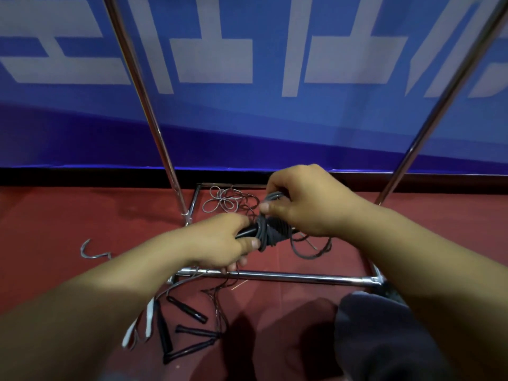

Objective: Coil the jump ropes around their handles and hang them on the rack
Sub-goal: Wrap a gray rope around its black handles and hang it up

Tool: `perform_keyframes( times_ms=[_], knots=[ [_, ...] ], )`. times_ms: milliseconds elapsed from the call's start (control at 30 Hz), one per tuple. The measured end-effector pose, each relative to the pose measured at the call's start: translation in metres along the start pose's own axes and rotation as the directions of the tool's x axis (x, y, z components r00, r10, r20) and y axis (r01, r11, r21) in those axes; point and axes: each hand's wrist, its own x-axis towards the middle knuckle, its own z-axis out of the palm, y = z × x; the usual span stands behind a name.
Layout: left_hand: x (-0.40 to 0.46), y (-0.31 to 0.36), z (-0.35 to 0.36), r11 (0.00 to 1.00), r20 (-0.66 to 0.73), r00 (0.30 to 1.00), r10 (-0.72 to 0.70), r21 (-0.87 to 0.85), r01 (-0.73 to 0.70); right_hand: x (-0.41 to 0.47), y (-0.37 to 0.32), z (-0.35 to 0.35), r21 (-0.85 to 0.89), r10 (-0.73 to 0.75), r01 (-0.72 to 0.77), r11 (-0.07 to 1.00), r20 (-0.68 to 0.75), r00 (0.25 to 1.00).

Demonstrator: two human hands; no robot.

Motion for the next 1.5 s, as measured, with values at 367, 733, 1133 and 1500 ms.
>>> perform_keyframes(
  times_ms=[367,733,1133,1500],
  knots=[
    [-0.018,0.012,-0.006,0.954,0.018,0.989,0.146,0.260,-0.146,0.008,0.022,0.007,-0.001,0.052,-0.052,0.999,-0.097,0.994],
    [-0.035,0.022,-0.009,0.907,-0.136,0.921,0.366,0.272,-0.321,0.011,0.037,-0.015,0.293,0.131,-0.115,0.949,-0.037,0.991],
    [-0.025,0.030,0.000,0.719,-0.387,0.892,0.234,-0.549,-0.426,0.014,0.043,-0.005,0.522,0.088,-0.062,0.851,-0.025,0.996],
    [-0.015,0.021,-0.008,0.822,-0.473,0.881,-0.022,-0.510,-0.253,0.011,0.023,0.003,0.269,0.079,-0.091,0.959,0.056,0.995]
  ],
)
